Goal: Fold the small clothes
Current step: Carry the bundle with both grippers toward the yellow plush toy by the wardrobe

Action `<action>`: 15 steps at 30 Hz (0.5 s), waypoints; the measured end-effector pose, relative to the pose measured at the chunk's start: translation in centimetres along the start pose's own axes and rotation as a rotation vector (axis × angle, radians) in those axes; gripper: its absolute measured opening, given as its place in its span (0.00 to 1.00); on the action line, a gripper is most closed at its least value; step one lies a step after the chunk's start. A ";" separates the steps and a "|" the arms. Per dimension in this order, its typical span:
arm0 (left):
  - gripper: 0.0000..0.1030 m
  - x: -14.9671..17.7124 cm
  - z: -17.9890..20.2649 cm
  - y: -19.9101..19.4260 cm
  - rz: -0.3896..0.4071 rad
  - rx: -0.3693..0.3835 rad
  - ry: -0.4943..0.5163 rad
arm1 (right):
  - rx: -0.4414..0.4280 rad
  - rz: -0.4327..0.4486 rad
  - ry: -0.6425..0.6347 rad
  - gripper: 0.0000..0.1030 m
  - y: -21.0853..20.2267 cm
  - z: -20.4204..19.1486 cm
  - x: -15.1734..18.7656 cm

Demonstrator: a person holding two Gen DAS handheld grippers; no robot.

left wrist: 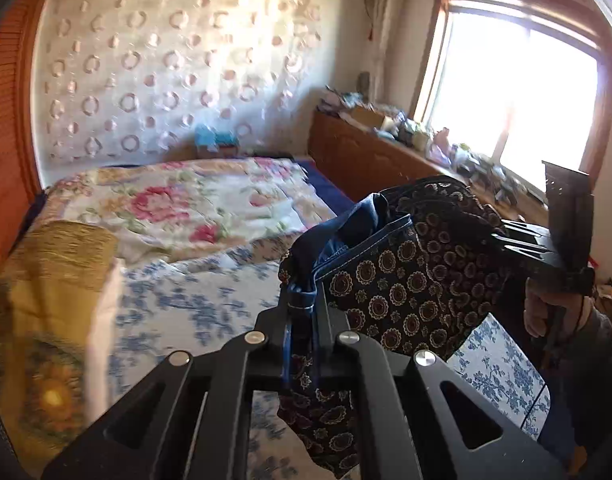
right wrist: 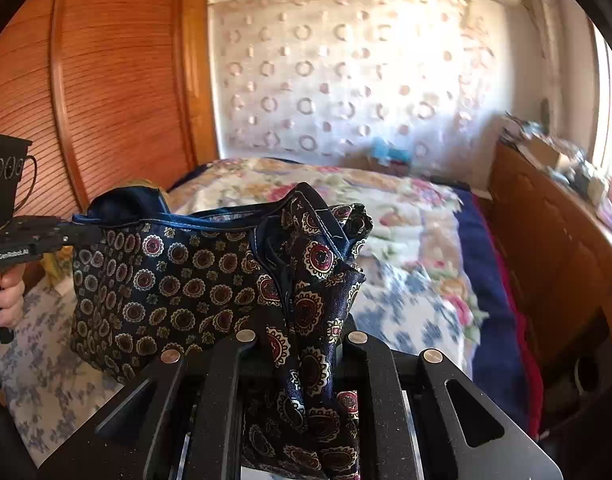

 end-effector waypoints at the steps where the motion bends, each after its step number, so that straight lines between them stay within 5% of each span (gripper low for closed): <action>1: 0.03 -0.1 -0.8 -1.1 0.017 -0.013 -0.008 | -0.011 0.005 -0.011 0.10 0.2 -0.6 -0.6; 15: 0.03 0.3 -13.4 -12.6 0.186 -0.248 -0.147 | -0.226 0.097 -0.243 0.10 7.3 -16.1 -11.5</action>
Point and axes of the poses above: each gripper's, at about its wrist camera, not at the fingertips, and y roughly the way its jaws point, z to its right, x to its underside, the point moved 9 cm from there along y, roughly the way its jaws point, and after that the axes turned 1 degree about y, right-handed, at the moved point
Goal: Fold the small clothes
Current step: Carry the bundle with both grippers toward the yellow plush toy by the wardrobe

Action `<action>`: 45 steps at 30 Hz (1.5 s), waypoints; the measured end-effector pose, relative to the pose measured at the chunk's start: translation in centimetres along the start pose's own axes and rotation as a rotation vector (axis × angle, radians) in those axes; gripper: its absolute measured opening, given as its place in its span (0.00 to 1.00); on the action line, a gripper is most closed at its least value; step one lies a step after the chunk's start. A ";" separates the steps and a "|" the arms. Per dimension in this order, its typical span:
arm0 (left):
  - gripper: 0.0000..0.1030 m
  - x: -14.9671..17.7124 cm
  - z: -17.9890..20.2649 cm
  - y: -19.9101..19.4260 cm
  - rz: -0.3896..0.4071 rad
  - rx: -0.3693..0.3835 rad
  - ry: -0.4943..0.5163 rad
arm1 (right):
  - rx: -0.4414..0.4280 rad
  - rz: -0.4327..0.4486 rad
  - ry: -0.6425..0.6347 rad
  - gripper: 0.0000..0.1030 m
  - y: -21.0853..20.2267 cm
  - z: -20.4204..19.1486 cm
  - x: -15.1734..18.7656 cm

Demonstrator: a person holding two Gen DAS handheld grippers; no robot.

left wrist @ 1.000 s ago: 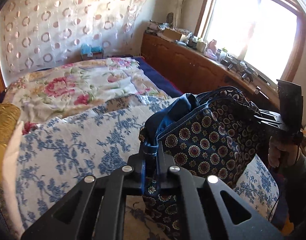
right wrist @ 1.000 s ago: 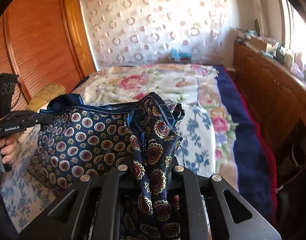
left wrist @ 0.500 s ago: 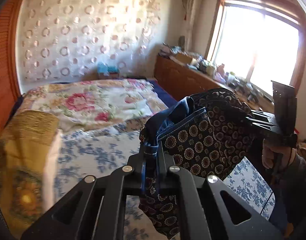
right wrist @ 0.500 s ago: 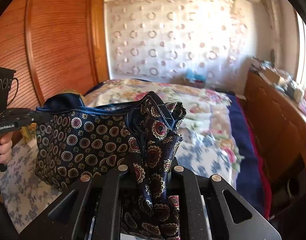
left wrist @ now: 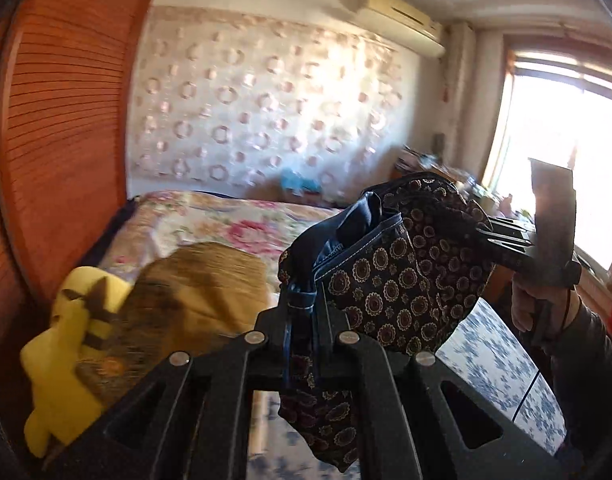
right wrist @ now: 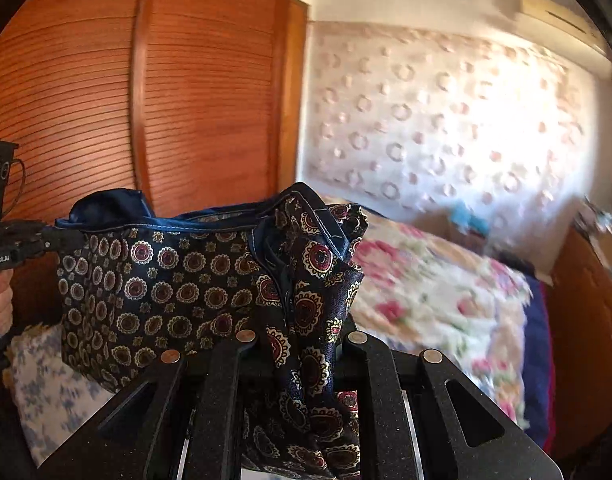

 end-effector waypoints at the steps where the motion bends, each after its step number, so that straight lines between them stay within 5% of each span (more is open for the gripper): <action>1: 0.03 0.0 -0.7 -0.2 0.006 -0.009 -0.008 | -0.016 0.005 -0.015 0.10 0.8 -0.8 -0.9; 11: 0.03 3.0 -9.4 -0.3 0.001 -0.138 -0.137 | -0.142 -0.040 -0.178 0.10 11.0 -7.8 -6.2; 20: 0.03 7.5 -14.9 1.0 -0.068 -0.211 -0.227 | -0.195 -0.160 -0.239 0.11 22.8 -12.7 -5.9; 23: 0.03 8.1 -15.5 1.3 -0.082 -0.221 -0.233 | -0.183 -0.189 -0.214 0.20 25.1 -12.5 -5.7; 24: 0.03 8.3 -15.5 1.4 -0.086 -0.223 -0.235 | -0.172 -0.193 -0.205 0.25 25.5 -12.3 -5.8; 26: 0.03 8.7 -15.6 1.4 -0.092 -0.227 -0.237 | -0.121 -0.179 -0.177 0.50 25.7 -11.4 -6.2; 27: 0.03 8.8 -15.7 1.4 -0.093 -0.227 -0.238 | -0.103 -0.156 -0.149 0.53 25.2 -10.6 -6.5; 32: 0.03 9.5 -15.5 1.6 -0.109 -0.233 -0.238 | -0.127 -0.124 -0.059 0.55 23.0 -8.5 -6.8; 40: 0.05 9.9 -15.7 2.2 -0.152 -0.282 -0.205 | -0.213 -0.234 0.011 0.55 24.1 -10.9 -0.7; 45: 0.05 10.2 -15.7 2.3 -0.168 -0.294 -0.186 | -0.250 -0.203 0.058 0.55 22.4 -12.3 0.3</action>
Point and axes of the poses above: each gripper's, at about its wrist camera, not at the fingertips, and y roughly the way its jaws point, z to its right, x to its underside, the point moved 9 cm from there along y, roughly the way its jaws point, and after that the axes turned 1 degree about y, right-handed, at the moved point
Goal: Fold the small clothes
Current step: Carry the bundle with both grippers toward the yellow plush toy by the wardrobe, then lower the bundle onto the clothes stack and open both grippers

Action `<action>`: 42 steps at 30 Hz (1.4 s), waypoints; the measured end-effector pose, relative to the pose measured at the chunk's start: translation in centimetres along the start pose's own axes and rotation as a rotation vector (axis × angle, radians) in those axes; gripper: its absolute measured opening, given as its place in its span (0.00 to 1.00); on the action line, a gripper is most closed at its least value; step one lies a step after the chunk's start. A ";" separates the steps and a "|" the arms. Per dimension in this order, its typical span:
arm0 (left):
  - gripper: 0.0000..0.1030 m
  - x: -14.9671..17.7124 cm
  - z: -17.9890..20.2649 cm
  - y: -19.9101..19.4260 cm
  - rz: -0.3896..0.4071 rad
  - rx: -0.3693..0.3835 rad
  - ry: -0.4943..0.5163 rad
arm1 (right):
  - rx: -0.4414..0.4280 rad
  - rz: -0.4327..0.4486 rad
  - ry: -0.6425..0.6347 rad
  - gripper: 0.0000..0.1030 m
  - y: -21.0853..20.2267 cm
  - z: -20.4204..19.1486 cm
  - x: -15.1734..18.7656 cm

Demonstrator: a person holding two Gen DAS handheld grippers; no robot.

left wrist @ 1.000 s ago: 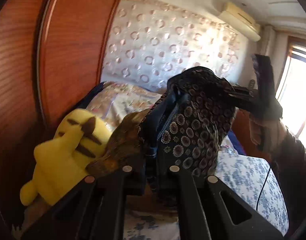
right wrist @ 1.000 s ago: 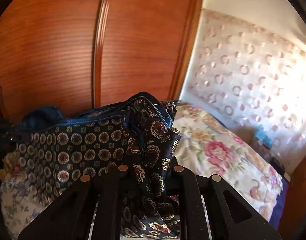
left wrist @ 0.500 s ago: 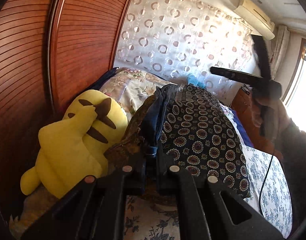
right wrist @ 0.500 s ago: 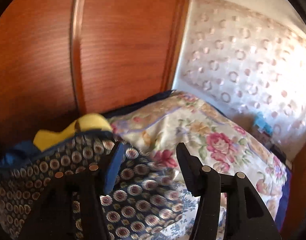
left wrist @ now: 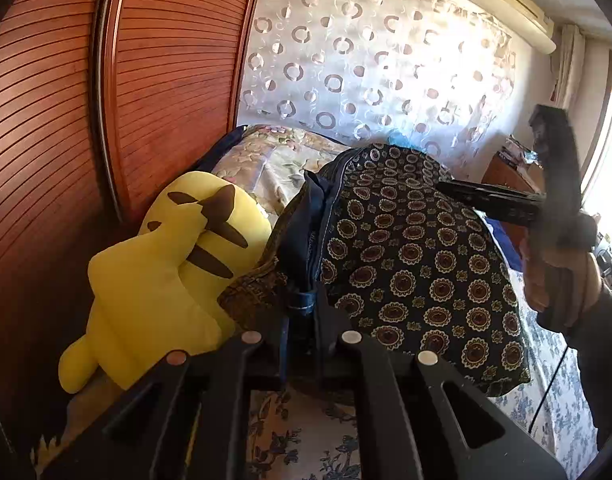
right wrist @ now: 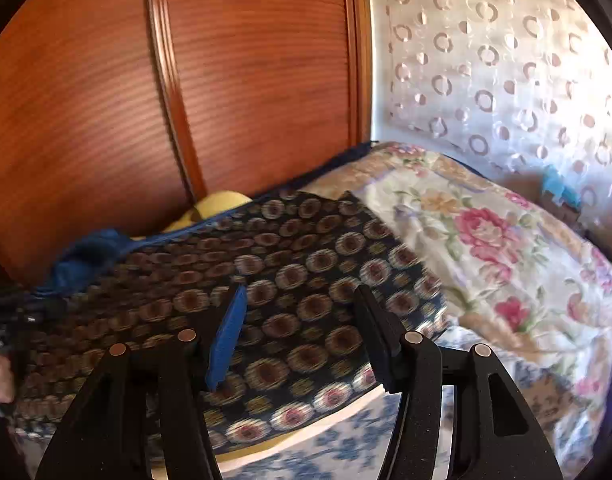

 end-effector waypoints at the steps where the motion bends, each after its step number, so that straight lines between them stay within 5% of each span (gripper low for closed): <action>1: 0.05 0.1 0.0 0.0 -0.003 -0.004 0.002 | -0.004 0.006 0.002 0.55 -0.2 -0.3 0.0; 14: 0.06 0.6 0.1 0.6 -0.017 -0.015 0.012 | -0.104 0.000 -0.061 0.61 -3.1 -7.7 3.6; 23: 0.11 0.6 -0.3 -0.9 -0.014 -0.033 0.039 | -0.025 0.009 -0.098 0.61 -1.2 -7.7 6.2; 30: 0.13 0.2 0.1 -4.6 0.041 -0.083 0.088 | 0.019 0.043 -0.049 0.63 -4.3 -7.7 6.0; 42: 0.15 1.7 4.5 -8.6 0.078 -0.037 0.188 | 0.110 0.115 0.034 0.69 -12.1 -7.3 7.7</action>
Point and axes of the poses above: each gripper's, at about its wrist camera, not at the fingertips, and y roughly the way its jaws point, z to its right, x to its underside, the point moved 9 cm from there along y, roughly the way its jaws point, and after that the axes turned 1 degree about y, right-handed, at the moved point
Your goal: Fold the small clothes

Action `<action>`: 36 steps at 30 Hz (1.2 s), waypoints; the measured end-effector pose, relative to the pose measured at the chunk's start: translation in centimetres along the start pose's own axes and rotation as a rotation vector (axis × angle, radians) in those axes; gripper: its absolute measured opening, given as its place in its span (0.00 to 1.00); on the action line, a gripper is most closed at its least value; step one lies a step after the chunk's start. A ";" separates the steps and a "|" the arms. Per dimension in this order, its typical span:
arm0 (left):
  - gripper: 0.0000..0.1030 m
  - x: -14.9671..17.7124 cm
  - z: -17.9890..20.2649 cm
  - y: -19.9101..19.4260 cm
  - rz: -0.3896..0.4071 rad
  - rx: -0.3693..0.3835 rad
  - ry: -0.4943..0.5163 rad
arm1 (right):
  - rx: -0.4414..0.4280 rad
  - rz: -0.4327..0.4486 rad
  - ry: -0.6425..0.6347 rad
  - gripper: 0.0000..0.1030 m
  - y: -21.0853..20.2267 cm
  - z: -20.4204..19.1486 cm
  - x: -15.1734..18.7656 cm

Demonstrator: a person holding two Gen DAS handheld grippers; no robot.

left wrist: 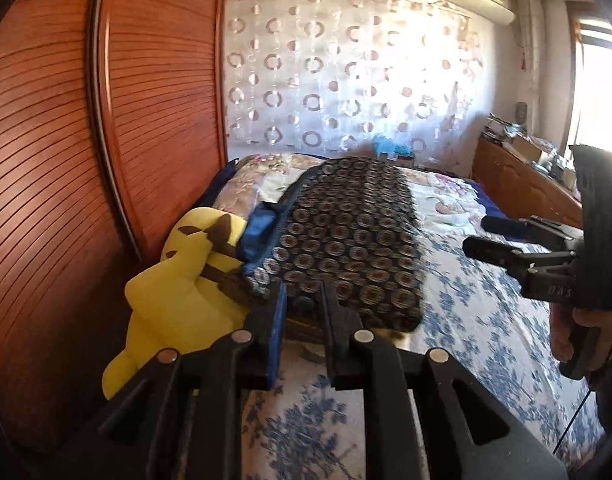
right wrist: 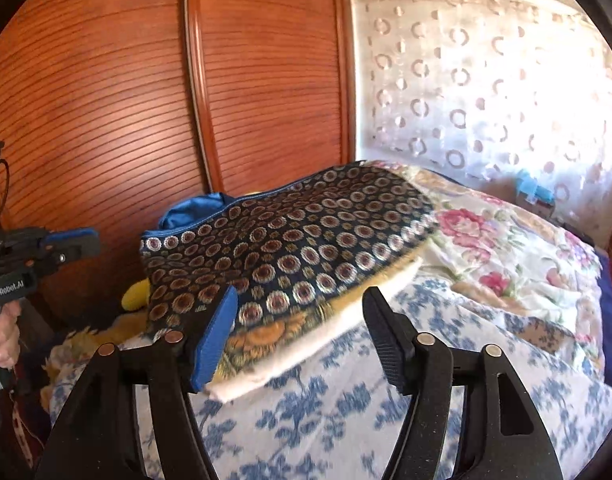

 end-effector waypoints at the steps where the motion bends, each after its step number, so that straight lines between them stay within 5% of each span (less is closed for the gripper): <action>1: 0.16 0.1 0.4 -0.2 0.000 0.001 0.006 | 0.010 0.008 0.009 0.72 -0.8 0.2 0.2; 10: 0.16 1.5 6.0 -1.5 0.000 0.090 0.043 | 0.099 0.051 0.053 0.86 -7.4 2.0 3.0; 24: 0.23 4.0 14.8 -2.9 -0.018 0.175 0.114 | 0.297 0.066 0.192 0.93 -16.8 6.2 9.7; 36: 0.24 1.5 18.4 -7.2 0.065 0.183 0.144 | 0.417 0.131 0.269 1.00 -25.1 7.8 12.1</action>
Point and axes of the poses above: each gripper's, at about its wrist camera, not at the fingertips, and y roughly the way its jaws point, z to its right, x to its underside, the point moved 9 cm from there along y, roughly the way its jaws point, and after that the axes turned 1 degree about y, right-handed, at the moved point
